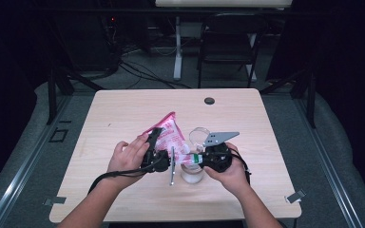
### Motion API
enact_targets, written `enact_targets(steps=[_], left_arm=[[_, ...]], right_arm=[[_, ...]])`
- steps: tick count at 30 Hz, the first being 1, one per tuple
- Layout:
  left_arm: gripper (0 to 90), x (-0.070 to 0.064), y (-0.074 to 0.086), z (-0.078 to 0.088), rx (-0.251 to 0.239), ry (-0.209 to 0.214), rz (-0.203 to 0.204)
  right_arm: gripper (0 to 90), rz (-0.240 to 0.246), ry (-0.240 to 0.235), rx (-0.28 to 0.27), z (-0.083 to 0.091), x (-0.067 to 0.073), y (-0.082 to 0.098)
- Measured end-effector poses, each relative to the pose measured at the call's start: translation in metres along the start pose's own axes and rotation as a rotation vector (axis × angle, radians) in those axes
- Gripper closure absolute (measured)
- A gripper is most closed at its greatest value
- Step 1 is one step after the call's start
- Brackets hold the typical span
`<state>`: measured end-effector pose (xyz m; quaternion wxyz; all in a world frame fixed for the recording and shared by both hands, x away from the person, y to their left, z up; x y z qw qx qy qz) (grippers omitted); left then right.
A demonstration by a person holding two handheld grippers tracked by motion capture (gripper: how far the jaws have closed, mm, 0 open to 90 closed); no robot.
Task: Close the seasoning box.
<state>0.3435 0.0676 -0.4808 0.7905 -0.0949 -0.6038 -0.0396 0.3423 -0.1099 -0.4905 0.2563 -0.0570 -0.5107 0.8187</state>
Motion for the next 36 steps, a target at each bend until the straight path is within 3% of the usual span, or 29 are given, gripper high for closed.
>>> enact_targets(steps=[36], left_arm=[[60.4, -0.0012, -0.0025, 0.0008, -0.002, -0.005, -0.008]], right_arm=[[90.0, 0.003, 0.015, 0.001, -0.0006, -0.0008, 0.0007]])
Point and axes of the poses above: each handheld gripper's, and its own axes: z roughly backward along the jaws, y roughly out of its underside, x roughly to its left, the point moved 4 cm from there along -z, roughly forward along the jaws, and after that the axes turned 4 degrees about -x, right-handed, at the moved point
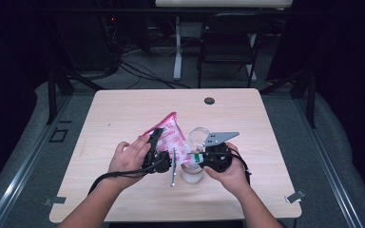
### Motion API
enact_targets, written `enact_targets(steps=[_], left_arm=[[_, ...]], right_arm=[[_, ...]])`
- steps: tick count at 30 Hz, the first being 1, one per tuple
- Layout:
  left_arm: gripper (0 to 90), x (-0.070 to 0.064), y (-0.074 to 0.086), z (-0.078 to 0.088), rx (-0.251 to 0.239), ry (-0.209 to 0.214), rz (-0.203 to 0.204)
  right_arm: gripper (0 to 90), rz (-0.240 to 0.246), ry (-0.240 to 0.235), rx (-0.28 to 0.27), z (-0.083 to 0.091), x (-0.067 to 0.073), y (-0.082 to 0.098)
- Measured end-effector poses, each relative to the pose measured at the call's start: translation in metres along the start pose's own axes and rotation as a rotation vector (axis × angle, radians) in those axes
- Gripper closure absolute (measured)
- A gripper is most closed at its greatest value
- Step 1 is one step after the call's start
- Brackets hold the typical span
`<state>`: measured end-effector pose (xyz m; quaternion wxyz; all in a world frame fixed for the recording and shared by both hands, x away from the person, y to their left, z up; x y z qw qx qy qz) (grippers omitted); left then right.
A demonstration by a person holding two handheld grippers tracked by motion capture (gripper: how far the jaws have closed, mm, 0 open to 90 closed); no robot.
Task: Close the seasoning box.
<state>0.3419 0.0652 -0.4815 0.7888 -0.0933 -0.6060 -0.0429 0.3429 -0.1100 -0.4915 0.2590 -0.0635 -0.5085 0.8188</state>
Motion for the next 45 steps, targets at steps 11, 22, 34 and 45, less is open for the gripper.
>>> enact_targets(steps=[11, 22, 34, 45], left_arm=[[60.4, 0.0006, -0.0006, 0.0005, -0.001, -0.001, -0.004], [60.4, 0.0006, -0.0009, 0.0009, -0.001, -0.008, -0.009], [60.4, 0.0003, -0.0017, 0.0007, -0.002, -0.007, -0.017], [60.4, 0.0002, -0.0023, 0.0021, 0.0, -0.013, -0.031]], right_arm=[[90.0, 0.002, -0.001, 0.0, 0.0003, -0.0002, -0.0001], [90.0, 0.001, 0.0, -0.001, -0.0003, -0.0002, 0.0001], [90.0, 0.002, 0.0, 0.004, -0.0008, -0.0006, 0.0007], [90.0, 0.002, -0.002, 0.005, -0.0015, -0.0007, 0.0012]])
Point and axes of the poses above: each handheld gripper's, and its own axes: z roughly backward along the jaws, y roughly out of its underside, x roughly to its left, the point moved 4 cm from there along -z, roughly forward along the jaws, and after that the axes turned 4 degrees about -x, right-handed, at the moved point
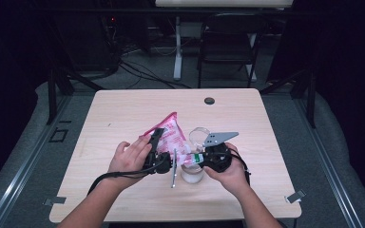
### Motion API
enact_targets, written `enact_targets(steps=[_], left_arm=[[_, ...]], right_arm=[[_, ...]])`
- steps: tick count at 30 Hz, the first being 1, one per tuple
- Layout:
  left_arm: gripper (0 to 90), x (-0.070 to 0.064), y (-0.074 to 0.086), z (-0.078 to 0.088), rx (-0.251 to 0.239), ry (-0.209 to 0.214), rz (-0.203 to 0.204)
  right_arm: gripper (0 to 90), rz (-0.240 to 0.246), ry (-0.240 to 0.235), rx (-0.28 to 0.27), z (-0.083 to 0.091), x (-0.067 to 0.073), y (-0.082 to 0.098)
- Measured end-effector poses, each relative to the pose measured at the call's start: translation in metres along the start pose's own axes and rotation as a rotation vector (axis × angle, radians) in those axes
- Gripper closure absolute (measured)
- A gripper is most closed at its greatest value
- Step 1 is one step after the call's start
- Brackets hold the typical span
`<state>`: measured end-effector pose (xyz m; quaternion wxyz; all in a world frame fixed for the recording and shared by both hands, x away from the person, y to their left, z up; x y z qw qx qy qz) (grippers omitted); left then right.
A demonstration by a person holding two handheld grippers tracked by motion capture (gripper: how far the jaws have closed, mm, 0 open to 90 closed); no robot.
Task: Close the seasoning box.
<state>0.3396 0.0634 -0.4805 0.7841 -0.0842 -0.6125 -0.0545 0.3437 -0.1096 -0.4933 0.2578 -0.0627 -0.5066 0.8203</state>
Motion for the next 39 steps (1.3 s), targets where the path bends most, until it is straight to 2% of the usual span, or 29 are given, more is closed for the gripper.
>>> enact_targets(steps=[23, 27, 30, 39], left_arm=[[60.5, -0.001, -0.0019, 0.0016, -0.009, -0.016, -0.008], [60.5, -0.002, -0.0022, 0.0006, -0.025, -0.023, -0.008], [60.6, -0.0019, -0.0026, 0.0013, -0.016, -0.017, -0.019], [60.7, -0.0038, -0.0028, 0.0004, -0.023, -0.015, -0.017]], right_arm=[[90.0, 0.003, 0.01, 0.009, -0.0005, -0.0009, 0.0008], [90.0, 0.004, 0.01, 0.012, -0.0009, -0.0012, 0.0013], [90.0, 0.003, 0.009, 0.015, -0.0013, -0.0014, 0.0016], [90.0, 0.002, 0.011, 0.021, -0.0028, -0.0017, 0.0028]])
Point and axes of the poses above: each handheld gripper's, and its own axes: z roughly backward along the jaws, y roughly out of its underside, x roughly to its left, the point moved 4 cm from there along -z, roughly forward along the jaws, and after that the axes turned 4 degrees about -x, right-handed, at the moved point
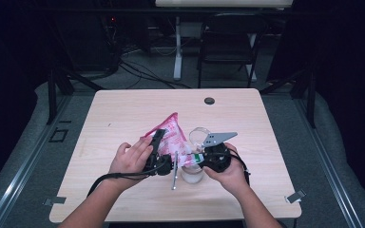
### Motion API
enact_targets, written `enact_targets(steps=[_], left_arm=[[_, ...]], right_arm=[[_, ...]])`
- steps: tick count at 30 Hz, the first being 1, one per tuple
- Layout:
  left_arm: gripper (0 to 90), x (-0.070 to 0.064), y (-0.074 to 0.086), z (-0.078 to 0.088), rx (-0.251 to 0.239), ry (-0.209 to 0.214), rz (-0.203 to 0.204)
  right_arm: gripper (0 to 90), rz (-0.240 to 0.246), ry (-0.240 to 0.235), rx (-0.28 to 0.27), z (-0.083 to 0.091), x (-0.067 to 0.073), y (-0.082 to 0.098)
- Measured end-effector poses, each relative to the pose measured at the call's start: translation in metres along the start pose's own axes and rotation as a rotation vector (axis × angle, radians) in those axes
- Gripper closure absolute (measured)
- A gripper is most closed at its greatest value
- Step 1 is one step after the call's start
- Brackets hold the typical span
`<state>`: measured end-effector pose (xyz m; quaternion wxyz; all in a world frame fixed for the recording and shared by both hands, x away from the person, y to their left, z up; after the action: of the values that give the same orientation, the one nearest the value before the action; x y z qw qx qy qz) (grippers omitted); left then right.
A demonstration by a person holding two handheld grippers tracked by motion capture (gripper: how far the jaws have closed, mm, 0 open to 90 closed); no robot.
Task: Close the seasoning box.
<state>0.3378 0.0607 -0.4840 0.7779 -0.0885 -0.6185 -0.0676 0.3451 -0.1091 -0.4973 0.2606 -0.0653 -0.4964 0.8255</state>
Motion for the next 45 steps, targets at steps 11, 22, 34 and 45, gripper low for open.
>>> enact_targets(steps=[11, 22, 34, 45], left_arm=[[60.8, 0.0004, -0.0003, 0.0011, 0.007, 0.003, -0.003], [60.8, 0.0007, -0.0006, 0.0013, 0.002, 0.001, 0.003], [60.8, 0.0015, -0.0009, 0.0019, 0.002, -0.001, -0.001], [60.8, 0.0005, -0.0013, 0.0018, -0.01, -0.003, 0.002]], right_arm=[[90.0, 0.002, 0.001, 0.001, -0.0002, 0.0, 0.0001], [90.0, -0.001, 0.001, -0.005, -0.0002, -0.0002, 0.0], [90.0, -0.002, 0.002, -0.007, -0.0003, -0.0003, 0.0], [90.0, 0.0, 0.001, -0.005, -0.0005, -0.0011, 0.0006]])
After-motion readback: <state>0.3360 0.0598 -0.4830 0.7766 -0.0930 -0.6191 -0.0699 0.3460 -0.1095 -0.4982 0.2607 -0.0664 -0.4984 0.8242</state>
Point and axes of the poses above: each handheld gripper's, and its own axes: z roughly backward along the jaws, y roughly out of its underside, x roughly to its left, the point moved 4 cm from there along -z, roughly forward along the jaws, and after that the axes turned 4 degrees about -x, right-handed, at the moved point
